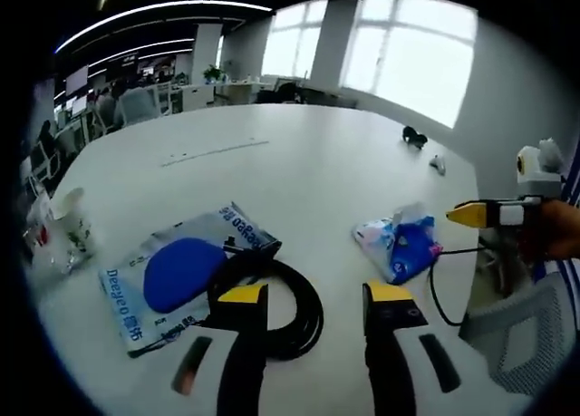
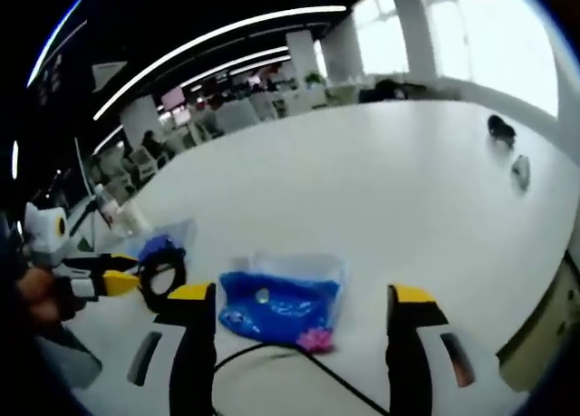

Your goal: Arrange the tabletop items into an orderly group along one side of the table until the central work area is clear of visible clutter.

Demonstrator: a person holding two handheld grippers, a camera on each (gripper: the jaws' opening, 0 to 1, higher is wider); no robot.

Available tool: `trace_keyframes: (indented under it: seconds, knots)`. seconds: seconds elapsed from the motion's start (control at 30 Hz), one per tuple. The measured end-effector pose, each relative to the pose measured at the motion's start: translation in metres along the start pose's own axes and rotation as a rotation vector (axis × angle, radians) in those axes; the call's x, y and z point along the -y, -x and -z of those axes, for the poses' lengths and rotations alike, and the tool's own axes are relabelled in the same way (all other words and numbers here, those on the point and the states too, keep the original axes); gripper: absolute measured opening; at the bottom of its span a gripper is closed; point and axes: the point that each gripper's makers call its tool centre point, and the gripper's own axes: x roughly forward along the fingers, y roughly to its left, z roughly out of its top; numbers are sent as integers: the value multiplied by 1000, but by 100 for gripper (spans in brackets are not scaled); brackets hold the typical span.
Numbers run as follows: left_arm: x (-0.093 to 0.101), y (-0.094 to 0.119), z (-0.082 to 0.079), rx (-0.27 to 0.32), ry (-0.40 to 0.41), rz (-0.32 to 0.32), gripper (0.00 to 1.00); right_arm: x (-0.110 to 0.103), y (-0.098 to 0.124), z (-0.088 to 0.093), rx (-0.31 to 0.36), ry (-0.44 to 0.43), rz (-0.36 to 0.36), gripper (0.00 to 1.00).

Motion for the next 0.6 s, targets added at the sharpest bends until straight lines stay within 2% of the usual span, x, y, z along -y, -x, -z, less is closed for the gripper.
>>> trace_keyframes:
  seconds: [0.27, 0.5, 0.6]
  knots:
    - [-20, 15, 12, -3, 34, -38, 49, -22, -10, -2, -25, 80, -62, 83]
    - [-33, 26, 12, 14, 63, -66, 52, -42, -19, -4, -42, 144, -116, 85]
    - [-35, 30, 12, 19, 66, -70, 55, -51, -21, -3, -52, 176, -142, 89]
